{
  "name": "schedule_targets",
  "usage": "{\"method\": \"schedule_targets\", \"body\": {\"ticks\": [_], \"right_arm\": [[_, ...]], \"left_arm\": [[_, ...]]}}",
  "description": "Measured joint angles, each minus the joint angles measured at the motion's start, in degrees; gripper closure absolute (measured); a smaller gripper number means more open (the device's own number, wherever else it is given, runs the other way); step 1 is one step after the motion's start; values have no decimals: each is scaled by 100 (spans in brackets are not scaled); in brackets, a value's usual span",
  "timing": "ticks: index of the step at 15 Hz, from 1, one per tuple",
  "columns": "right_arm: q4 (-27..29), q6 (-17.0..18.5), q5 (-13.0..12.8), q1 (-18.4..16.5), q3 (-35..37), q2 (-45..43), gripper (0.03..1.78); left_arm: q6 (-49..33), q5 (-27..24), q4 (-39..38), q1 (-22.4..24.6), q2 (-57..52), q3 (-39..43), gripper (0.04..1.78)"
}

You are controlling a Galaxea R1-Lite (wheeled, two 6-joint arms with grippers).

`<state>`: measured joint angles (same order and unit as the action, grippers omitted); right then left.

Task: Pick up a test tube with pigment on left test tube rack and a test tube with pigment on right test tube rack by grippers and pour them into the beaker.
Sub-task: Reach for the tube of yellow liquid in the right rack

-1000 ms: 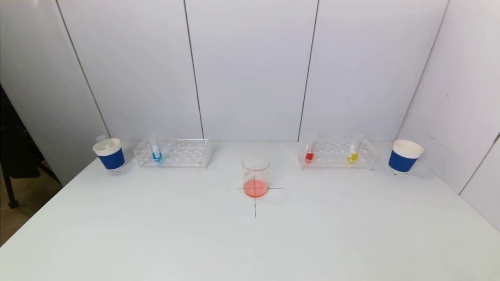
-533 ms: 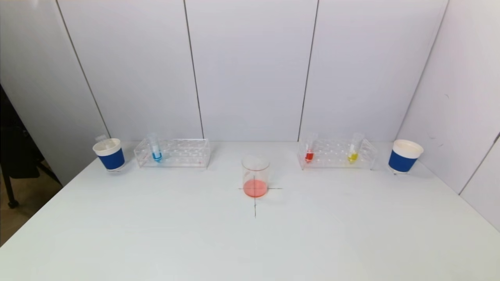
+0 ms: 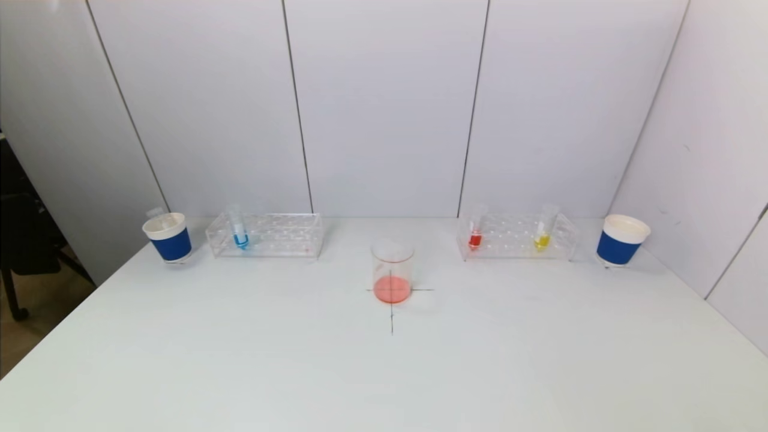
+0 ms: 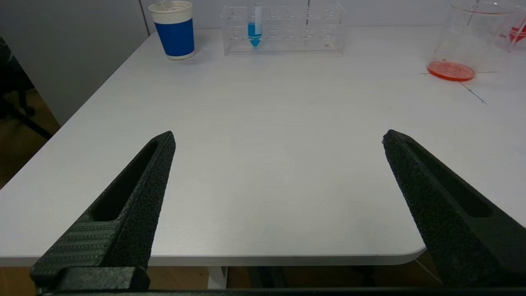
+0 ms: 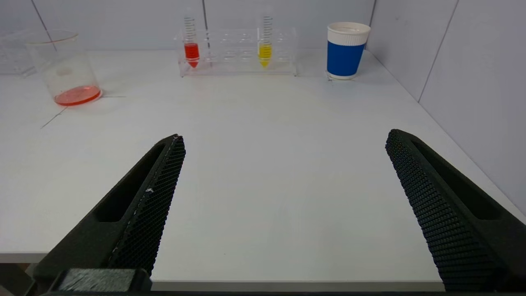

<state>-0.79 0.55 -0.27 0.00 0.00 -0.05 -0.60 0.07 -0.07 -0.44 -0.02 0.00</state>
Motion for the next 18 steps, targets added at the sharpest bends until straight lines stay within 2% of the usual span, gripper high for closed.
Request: {"method": "schedule_targets", "body": {"ticks": [3,5,8,13,18], "right_arm": [[-2,-184,169,-2,-211,5,4],[141,-184,355,-7,-761,134,4],[197,-193,417,-7,-1636,859,4],[-88,-148,414,-16,-3029,3044,4],[-1401,-6,354,-7,-3552,5546,4]], "left_arm": [[0,-2,0,0,0,0,6],[0,-2,0,-2,0,0,6],[0,0,0,0,2,0,6],[-2,0,0,0,2,0,6],[0,-2,0,0,2,0,6]]}}
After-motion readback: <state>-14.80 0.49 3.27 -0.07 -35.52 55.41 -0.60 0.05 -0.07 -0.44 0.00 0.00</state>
